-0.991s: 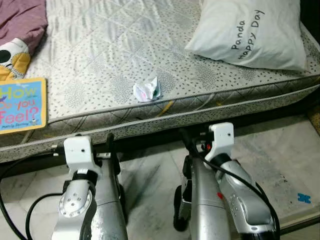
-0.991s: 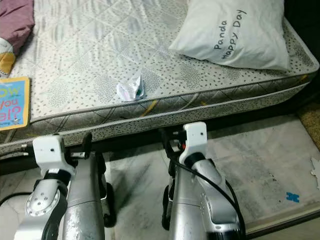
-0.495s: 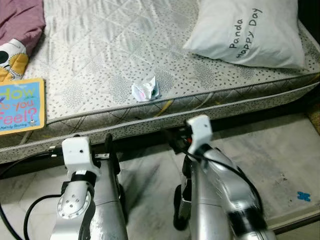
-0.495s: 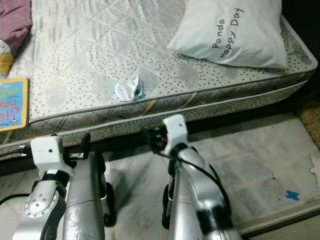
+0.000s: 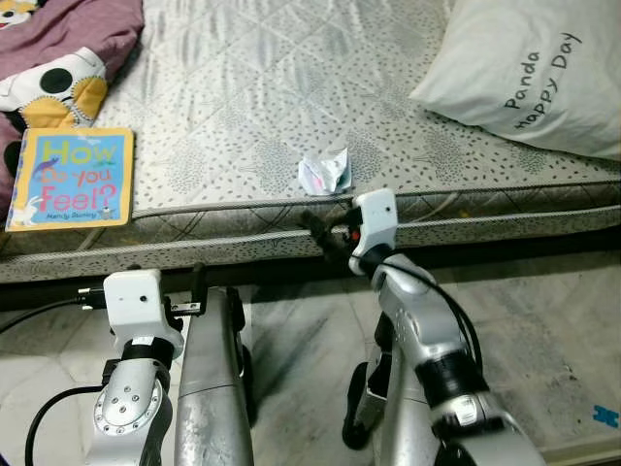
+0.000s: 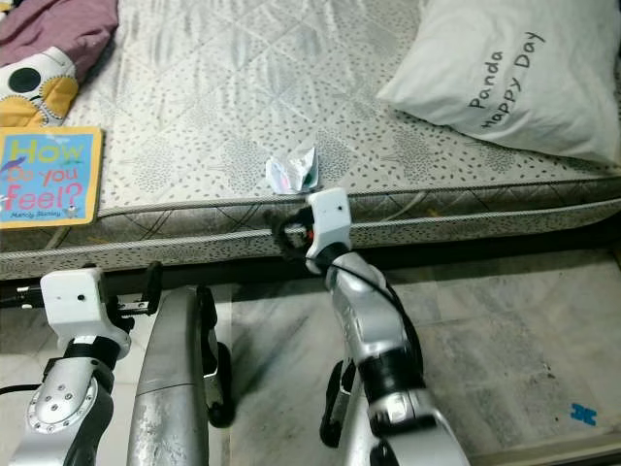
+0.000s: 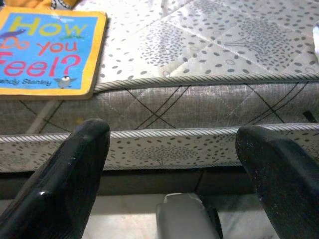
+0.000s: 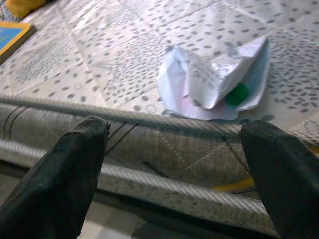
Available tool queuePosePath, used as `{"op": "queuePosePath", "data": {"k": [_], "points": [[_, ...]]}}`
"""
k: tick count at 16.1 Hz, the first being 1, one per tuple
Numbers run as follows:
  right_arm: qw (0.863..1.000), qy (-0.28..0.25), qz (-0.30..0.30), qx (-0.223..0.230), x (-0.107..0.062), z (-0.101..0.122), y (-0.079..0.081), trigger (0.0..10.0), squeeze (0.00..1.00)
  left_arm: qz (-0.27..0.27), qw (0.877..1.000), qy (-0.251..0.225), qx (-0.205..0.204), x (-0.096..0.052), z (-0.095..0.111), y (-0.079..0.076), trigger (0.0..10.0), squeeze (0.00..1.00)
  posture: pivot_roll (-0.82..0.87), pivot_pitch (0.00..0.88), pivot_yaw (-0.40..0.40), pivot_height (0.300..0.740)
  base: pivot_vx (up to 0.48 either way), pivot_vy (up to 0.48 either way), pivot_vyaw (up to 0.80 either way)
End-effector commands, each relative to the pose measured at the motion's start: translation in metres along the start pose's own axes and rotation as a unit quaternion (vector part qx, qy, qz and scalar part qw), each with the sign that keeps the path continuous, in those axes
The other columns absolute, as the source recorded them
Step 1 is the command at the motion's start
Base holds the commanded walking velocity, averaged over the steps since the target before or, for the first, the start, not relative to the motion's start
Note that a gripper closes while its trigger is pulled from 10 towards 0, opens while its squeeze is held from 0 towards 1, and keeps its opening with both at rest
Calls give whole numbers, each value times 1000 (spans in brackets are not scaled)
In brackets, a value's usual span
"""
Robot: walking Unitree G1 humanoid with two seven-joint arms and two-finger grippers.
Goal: Clean up the room
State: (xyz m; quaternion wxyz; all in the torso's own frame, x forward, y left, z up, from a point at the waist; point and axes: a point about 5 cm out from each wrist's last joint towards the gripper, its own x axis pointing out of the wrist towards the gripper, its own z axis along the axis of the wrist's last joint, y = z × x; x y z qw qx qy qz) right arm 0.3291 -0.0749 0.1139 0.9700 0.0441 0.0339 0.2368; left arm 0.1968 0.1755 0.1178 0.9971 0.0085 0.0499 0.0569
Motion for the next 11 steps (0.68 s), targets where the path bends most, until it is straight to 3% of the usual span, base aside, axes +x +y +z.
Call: {"op": "queuePosePath", "data": {"k": [1, 6, 11], "points": [[1000, 1, -2, 13, 2, -6, 3, 10000, 0, 6, 1000, 12, 6, -6, -1, 4, 10000, 0, 200, 325, -20, 545, 0, 0, 0], [998, -54, -35, 13, 30, 17, 6, 10000, 0, 23, 999, 23, 18, -23, 3, 13, 10000, 0, 297, 336, -12, 545, 0, 0, 0], [997, -58, -59, 4, 40, 23, 5, 10000, 0, 25, 999, 28, 22, -29, 6, 12, 10000, 0, 329, 336, -9, 545, 0, 0, 0]]}}
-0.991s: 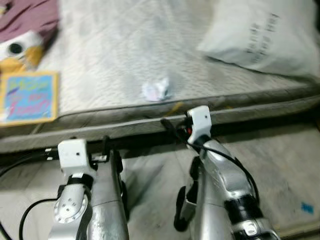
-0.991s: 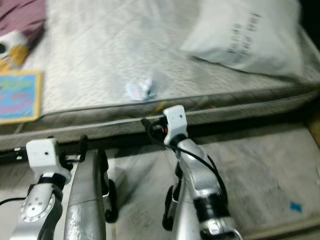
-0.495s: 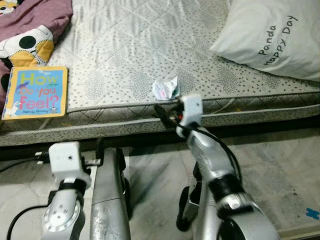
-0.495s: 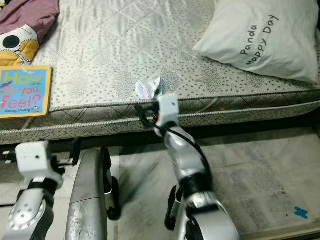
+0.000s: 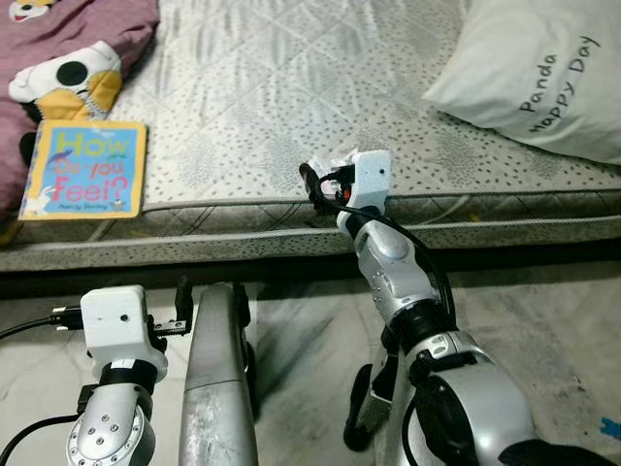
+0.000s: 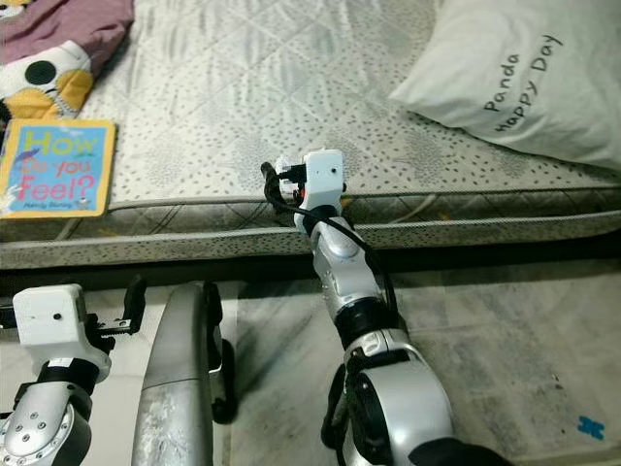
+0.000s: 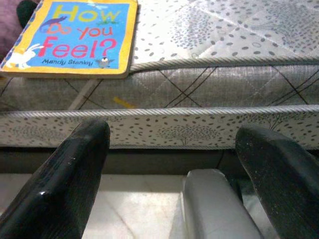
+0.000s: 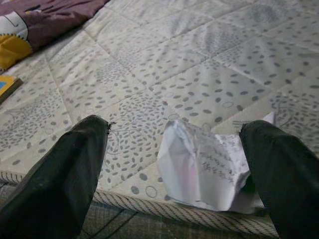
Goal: Clean up the room
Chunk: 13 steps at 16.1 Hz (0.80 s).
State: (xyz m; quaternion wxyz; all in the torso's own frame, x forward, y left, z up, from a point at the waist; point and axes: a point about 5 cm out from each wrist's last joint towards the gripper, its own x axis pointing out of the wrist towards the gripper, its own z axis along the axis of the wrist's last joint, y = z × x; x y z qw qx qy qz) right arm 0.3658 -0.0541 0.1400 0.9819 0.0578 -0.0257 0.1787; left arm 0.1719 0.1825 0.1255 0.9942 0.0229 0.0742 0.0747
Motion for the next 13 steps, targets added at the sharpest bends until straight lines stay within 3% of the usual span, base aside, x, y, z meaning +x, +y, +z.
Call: {"op": "queuePosePath", "data": {"k": [1, 5, 10, 11, 12, 13], "points": [[1000, 11, -11, -3, -1, -7, 0, 10000, 0, 7, 1000, 5, 7, -6, 1, 2, 10000, 0, 340, 342, -9, 545, 0, 0, 0], [997, 37, -67, -31, 0, -16, -8, 10000, 0, 10, 1000, 25, 9, -22, 0, 4, 10000, 0, 366, 368, -7, 545, 0, 0, 0], [992, 32, -107, -62, 8, -3, -18, 10000, 0, 9, 999, 30, 7, -24, 3, 2, 10000, 0, 370, 380, 0, 545, 0, 0, 0], [991, 31, -114, -69, 8, -3, -19, 9255, 0, 9, 999, 31, 7, -24, 3, 2, 10000, 0, 370, 383, 2, 545, 0, 0, 0], [990, 31, -117, -69, 8, -5, -18, 0, 0, 9, 999, 32, 8, -25, 2, 2, 10000, 0, 370, 383, 2, 545, 0, 0, 0], [990, 32, -117, -73, 6, -8, -16, 0, 0, 9, 999, 35, 8, -26, 2, 2, 10000, 0, 374, 388, 2, 545, 0, 0, 0]]}}
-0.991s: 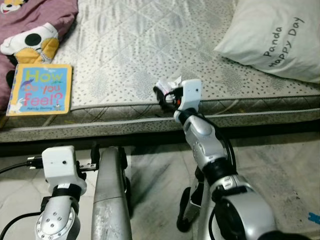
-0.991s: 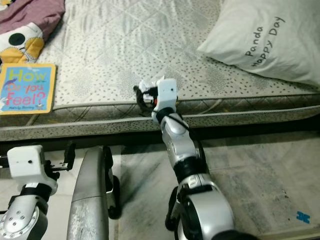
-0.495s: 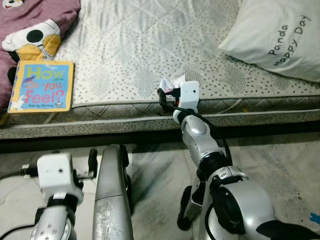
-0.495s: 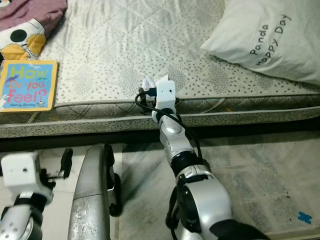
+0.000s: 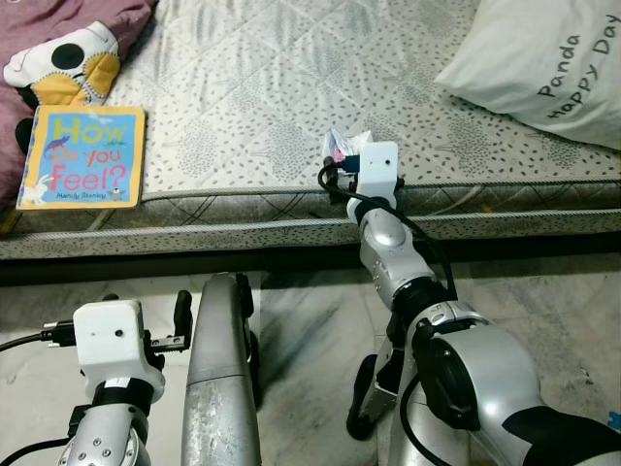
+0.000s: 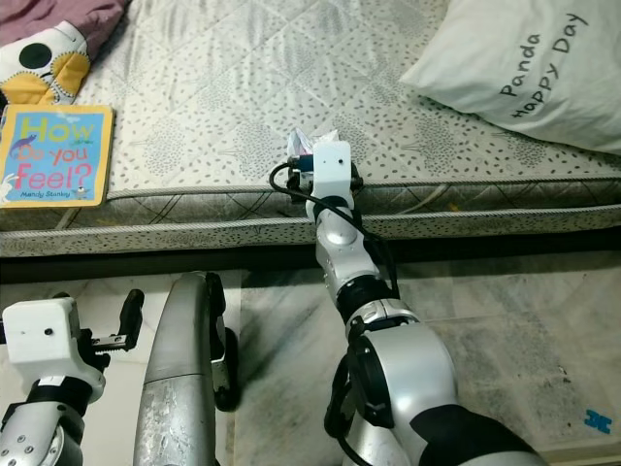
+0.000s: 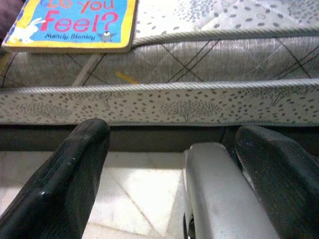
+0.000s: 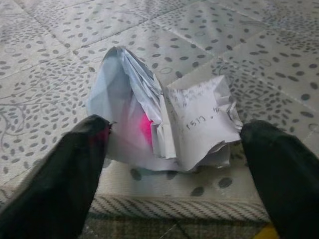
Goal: Clean up the room
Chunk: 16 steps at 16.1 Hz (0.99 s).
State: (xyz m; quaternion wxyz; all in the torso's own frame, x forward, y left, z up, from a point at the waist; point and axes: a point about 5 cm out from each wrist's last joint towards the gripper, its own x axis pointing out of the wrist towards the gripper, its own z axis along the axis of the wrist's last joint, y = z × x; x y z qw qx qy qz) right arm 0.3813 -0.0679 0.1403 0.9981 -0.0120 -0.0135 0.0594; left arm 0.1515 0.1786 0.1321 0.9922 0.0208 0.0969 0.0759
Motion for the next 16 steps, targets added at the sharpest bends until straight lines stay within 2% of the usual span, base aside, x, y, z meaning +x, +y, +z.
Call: {"op": "queuePosePath", "data": {"k": [1, 4, 16], "points": [[1000, 14, 2, -9, -4, -10, 4, 0, 0, 8, 1000, 13, 9, -5, -2, 3, 10000, 0, 374, 388, 2, 545, 0, 0, 0], [1000, 24, -2, -13, -7, -16, 6, 0, 0, 12, 1000, 14, 10, -5, -2, 4, 10000, 0, 381, 386, 0, 545, 0, 0, 0], [999, 24, -18, -8, -5, -14, 3, 0, 0, 13, 1000, 13, 7, -1, -1, 2, 10000, 0, 375, 379, -2, 545, 0, 0, 0]]}}
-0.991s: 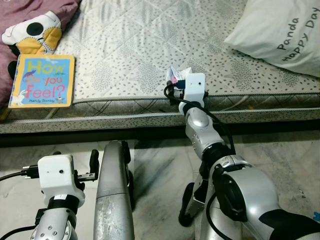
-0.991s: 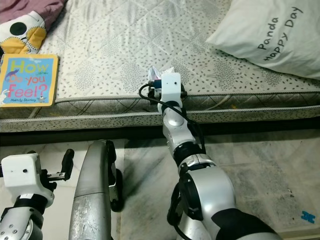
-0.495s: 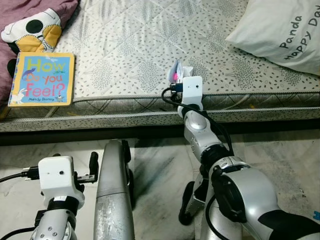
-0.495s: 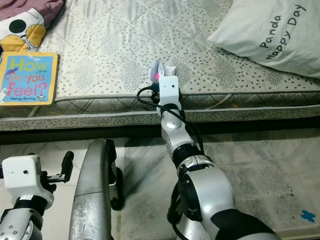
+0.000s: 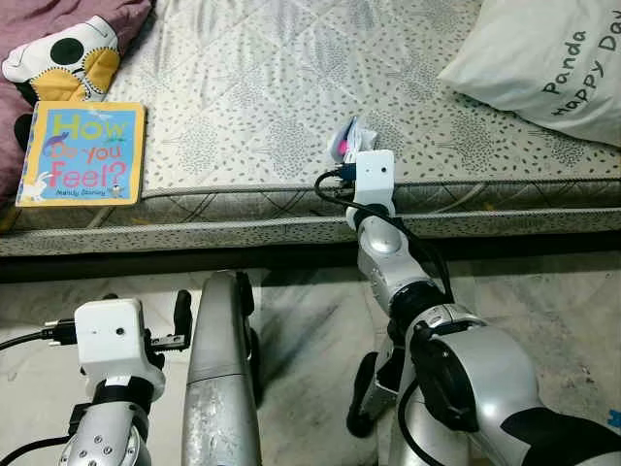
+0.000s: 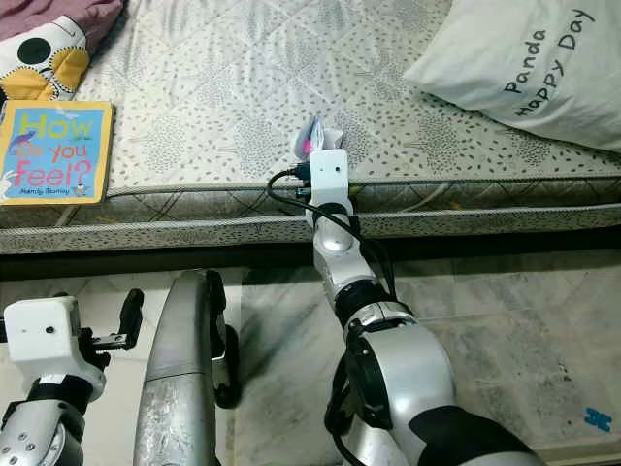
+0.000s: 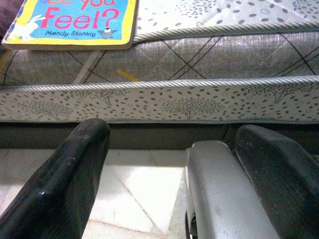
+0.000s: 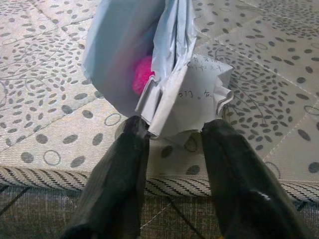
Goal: Clean up the room
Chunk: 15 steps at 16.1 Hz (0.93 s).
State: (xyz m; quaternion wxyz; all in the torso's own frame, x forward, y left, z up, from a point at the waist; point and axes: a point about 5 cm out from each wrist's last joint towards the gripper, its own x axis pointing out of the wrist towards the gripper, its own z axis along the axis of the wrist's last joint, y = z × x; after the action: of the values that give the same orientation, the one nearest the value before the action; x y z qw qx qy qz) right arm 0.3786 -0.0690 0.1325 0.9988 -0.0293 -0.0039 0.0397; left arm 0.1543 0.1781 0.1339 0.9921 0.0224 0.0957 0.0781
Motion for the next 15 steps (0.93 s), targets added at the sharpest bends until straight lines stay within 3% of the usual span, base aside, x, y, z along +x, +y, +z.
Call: {"op": "queuePosePath", "data": {"k": [1, 15], "points": [[1000, 14, 0, 11, -2, -6, 3, 0, 0, 11, 1000, 14, 5, -3, -4, 3, 10000, 0, 372, 377, -3, 545, 0, 0, 0], [1000, 9, -8, 18, 0, -3, -6, 0, 0, 7, 1000, 5, 3, 7, -3, 1, 10000, 0, 362, 339, -5, 545, 0, 0, 0]]}}
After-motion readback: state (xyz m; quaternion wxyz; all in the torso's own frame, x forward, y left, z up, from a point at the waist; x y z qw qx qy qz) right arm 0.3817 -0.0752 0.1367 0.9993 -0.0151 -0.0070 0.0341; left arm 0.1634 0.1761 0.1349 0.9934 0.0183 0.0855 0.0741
